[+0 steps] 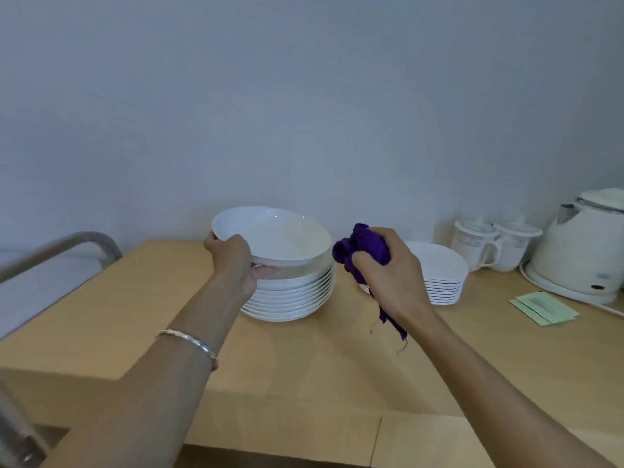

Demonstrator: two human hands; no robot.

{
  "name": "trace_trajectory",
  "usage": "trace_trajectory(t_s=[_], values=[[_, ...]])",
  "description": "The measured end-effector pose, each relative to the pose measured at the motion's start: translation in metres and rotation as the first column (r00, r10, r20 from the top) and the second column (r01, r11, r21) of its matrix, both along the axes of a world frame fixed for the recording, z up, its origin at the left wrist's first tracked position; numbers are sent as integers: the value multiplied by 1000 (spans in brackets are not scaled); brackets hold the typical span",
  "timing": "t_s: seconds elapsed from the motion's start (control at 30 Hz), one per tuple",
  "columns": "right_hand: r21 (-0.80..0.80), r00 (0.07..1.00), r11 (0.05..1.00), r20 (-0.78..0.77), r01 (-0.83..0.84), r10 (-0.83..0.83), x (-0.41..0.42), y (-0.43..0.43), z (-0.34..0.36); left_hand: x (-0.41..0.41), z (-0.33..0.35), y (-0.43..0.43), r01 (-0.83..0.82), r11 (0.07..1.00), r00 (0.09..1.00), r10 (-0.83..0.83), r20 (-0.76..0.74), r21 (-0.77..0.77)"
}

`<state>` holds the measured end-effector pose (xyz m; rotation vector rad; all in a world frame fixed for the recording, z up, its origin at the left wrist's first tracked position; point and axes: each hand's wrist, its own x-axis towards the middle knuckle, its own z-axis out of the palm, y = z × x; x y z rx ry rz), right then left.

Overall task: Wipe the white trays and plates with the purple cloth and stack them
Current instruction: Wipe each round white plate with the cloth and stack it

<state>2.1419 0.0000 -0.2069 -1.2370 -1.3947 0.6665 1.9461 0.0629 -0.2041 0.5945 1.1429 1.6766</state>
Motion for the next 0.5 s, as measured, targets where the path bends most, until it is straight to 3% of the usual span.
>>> trace_trajectory(t_s=[0.1, 0.17, 0.27, 0.33, 0.5], values=[[-32, 1000, 999, -10, -20, 19, -1, 7, -8, -2, -3, 6, 7, 999, 991, -12, -135, -39], [-40, 1000, 999, -11, -18, 17, -1, 11, -11, -3, -5, 10, -15, 998, 954, -6, -301, -67], [-48, 1000, 999, -10, -11, 11, -1, 16, -15, -7, -10, 13, -162, 981, 714, 44, -698, -105], [-57, 1000, 998, -8, -13, 12, -2, 20, -19, -10, -16, 18, -199, 973, 666, 50, -745, -113], [-84, 999, 996, 9, -33, 33, -5, 21, -27, -15, -42, 34, -206, 954, 750, 10, -661, -220]])
